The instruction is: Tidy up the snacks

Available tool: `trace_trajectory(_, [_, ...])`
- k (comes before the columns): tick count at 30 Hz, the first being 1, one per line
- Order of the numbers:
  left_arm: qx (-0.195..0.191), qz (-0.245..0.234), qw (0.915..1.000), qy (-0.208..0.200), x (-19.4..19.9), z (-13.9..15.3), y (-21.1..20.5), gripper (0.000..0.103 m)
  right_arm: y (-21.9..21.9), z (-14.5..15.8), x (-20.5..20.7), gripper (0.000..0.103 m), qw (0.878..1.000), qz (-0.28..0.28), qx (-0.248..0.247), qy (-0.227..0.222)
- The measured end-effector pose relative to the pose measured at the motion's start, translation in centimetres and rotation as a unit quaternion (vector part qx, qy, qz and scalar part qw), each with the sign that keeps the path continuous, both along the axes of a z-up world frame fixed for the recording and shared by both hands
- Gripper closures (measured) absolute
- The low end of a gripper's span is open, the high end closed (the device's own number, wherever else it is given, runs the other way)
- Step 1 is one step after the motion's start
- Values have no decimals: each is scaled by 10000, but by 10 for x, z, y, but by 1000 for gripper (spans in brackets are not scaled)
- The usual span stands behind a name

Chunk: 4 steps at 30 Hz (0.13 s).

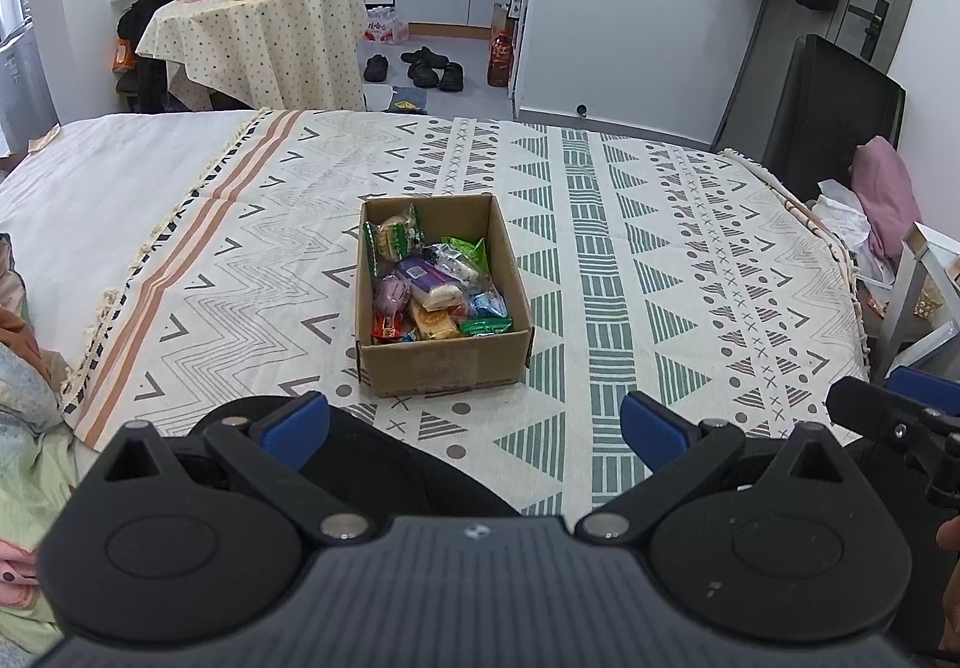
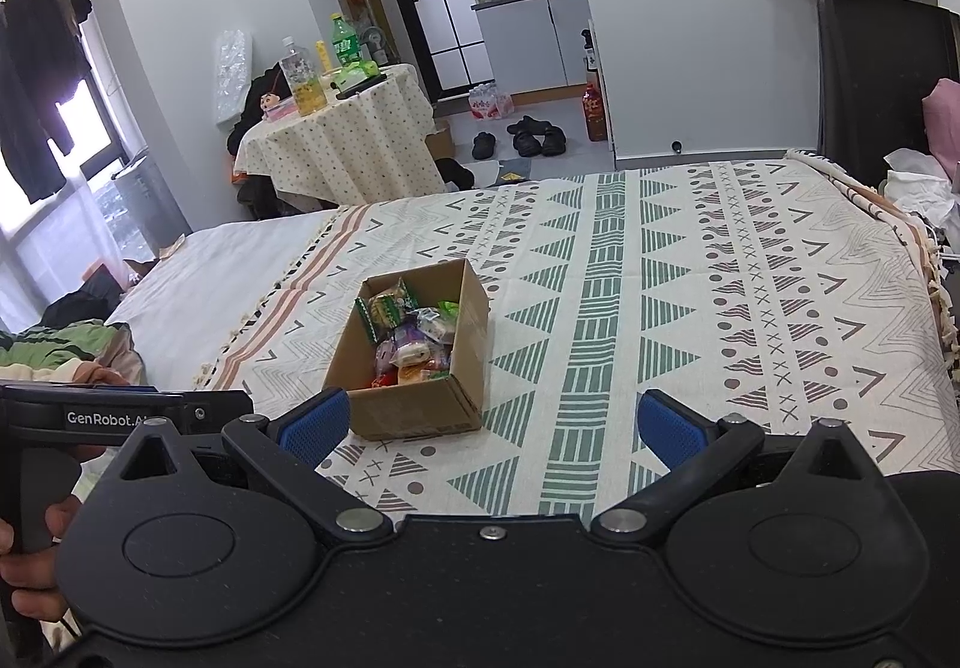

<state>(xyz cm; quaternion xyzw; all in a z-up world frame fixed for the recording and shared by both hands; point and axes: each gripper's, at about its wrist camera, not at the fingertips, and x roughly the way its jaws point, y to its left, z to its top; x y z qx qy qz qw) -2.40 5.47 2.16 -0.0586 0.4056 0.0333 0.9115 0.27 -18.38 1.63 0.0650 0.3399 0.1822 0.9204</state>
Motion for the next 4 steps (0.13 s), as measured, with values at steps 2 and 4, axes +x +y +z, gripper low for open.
trace_trajectory(2, [8, -22, 10000, -3, -1, 0, -1, 0, 0, 0, 0, 0, 10000, -2, -2, 3])
trace_trajectory(4, [22, -41, 10000, -4, 0, 0, -2, 0, 1, -1, 0, 0, 10000, -20, -6, 10])
